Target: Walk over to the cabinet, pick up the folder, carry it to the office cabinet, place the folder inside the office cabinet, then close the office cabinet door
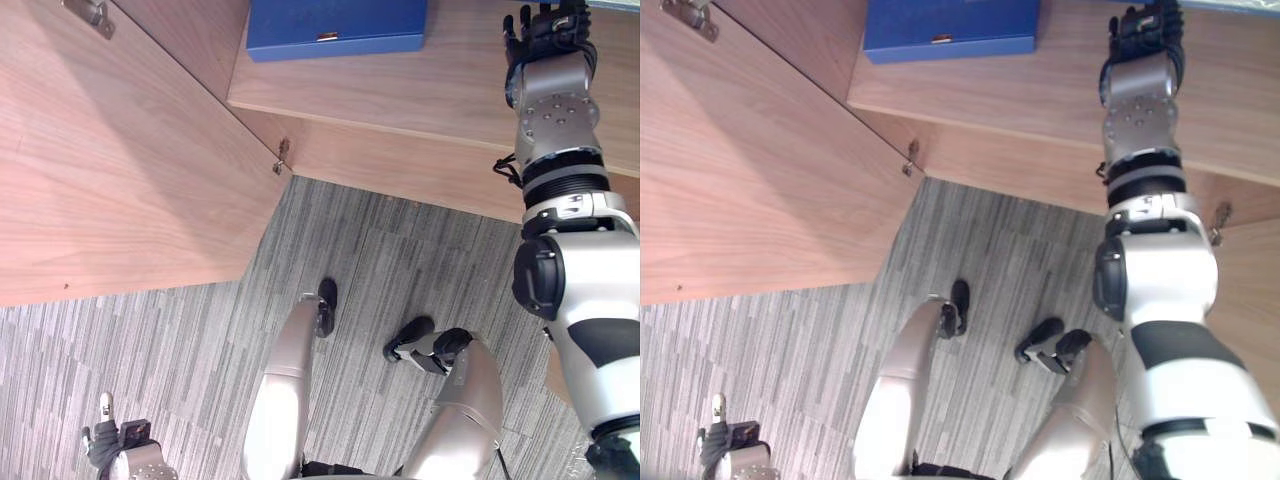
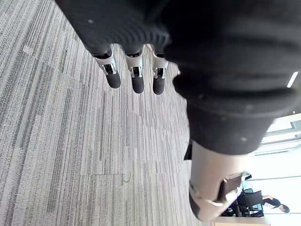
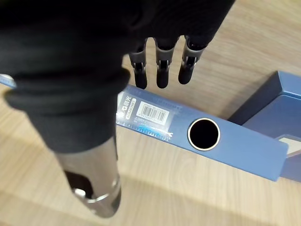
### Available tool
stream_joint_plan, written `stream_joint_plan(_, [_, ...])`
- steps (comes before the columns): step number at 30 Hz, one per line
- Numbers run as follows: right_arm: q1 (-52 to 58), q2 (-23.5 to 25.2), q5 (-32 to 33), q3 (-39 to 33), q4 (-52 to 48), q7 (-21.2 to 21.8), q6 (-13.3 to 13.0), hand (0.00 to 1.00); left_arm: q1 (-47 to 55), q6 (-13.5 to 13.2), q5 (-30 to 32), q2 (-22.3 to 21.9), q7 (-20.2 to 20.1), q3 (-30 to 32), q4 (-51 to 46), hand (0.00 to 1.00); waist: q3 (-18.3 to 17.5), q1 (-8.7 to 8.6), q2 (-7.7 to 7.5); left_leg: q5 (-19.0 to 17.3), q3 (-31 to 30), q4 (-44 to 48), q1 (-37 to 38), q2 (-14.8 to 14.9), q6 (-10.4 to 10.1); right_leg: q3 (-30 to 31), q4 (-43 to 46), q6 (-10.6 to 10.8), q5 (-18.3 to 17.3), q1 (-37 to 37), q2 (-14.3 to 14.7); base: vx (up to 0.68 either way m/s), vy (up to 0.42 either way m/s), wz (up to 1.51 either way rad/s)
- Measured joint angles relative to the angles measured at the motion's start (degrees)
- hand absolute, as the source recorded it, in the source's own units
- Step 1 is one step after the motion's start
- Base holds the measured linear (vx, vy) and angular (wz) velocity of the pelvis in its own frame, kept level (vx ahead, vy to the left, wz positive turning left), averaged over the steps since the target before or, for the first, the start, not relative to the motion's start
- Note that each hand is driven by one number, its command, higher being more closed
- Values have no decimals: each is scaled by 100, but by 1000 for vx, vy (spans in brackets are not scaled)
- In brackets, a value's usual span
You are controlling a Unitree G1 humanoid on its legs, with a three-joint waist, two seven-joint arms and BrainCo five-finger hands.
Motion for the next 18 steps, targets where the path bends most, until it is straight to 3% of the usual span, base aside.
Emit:
stream_joint_plan(2, [-13,-159,-808,478,128,48,288,0,-2,0,-20,15,-32,0,98,0,-22,-1,34,0,0,0,-3,3,0,0,-13,0,0,0,7,0,0,0])
stream_joint_plan(4, [-35,-335,-2416,1055,300,343,877,0,-15,-2,-19,39,-74,1,157,0,-25,-6,39,0,-3,-1,-3,18,0,0,-21,-1,1,0,28,0,0,0])
stream_joint_plan(5, [-37,-368,-2717,1198,338,430,990,0,-26,-3,-20,58,-83,1,201,0,-25,-7,39,0,-3,-2,-2,22,0,0,-22,-1,1,0,33,0,0,0])
stream_joint_plan(6, [-37,-394,-3485,1428,421,666,1230,0,-37,-3,-19,98,-131,1,272,0,-26,-13,40,0,-6,-4,-1,29,0,0,-26,-1,1,0,45,0,0,0])
stream_joint_plan(7, [-34,-410,-3860,1557,455,806,1330,0,-41,-2,-20,127,-163,2,317,0,-26,-18,40,1,-6,-7,0,32,-2,0,-28,-1,1,0,50,0,0,0])
stream_joint_plan(9, [13,-416,-5370,1937,495,1614,1645,0,-44,4,-24,268,-338,25,440,0,-25,-22,39,8,-6,-24,7,49,-12,0,-49,-2,2,2,75,0,0,0])
stream_joint_plan(10, [40,-414,-5658,1998,475,1784,1677,0,-44,5,-23,305,-384,43,455,0,-25,-20,39,9,-5,-29,9,54,-14,0,-56,-2,2,2,83,22,1,-3])
stream_joint_plan(12, [342,-436,-6838,2189,167,2440,1684,0,-42,33,-24,484,-601,119,568,0,-25,-2,38,10,0,-47,19,88,-18,0,-98,-2,5,11,138,25,2,-5])
stream_joint_plan(14, [670,-486,-7526,2259,-260,2726,1535,0,-42,55,-24,559,-744,150,634,0,-24,-9,37,11,8,-62,35,100,-17,0,-120,-3,6,17,149,28,9,-4])
stream_joint_plan(18, [1185,-701,-7780,2461,-761,3308,1191,0,-43,107,-47,666,-1017,202,922,0,-22,-24,33,14,61,-176,187,132,-24,1,-247,-11,44,130,194,29,16,-7])
